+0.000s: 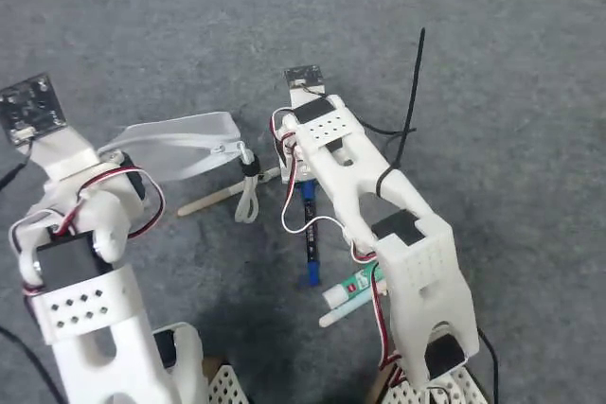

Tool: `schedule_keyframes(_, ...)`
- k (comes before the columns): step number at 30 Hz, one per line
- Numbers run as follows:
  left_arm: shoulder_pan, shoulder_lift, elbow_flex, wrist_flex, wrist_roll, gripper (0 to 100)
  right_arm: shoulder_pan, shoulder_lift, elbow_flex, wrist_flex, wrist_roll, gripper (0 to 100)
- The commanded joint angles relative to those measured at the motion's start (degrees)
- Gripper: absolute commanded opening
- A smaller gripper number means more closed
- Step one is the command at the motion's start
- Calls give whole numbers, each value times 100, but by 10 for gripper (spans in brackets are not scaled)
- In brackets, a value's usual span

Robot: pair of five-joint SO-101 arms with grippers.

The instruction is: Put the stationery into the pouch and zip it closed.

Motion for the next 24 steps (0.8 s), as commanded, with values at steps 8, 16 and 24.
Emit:
schedule_keyframes(8,-35,-44,-189,-211,62,11,-48,-857,-352,576,-44,6)
schedule_keyframes(16,-35,-44,-189,-211,62,11,-84,-1824,-352,1200,-44,6)
schedule_keyframes(24,-26,-44,-189,-211,62,11,-435,-2747,-352,2141,-44,6)
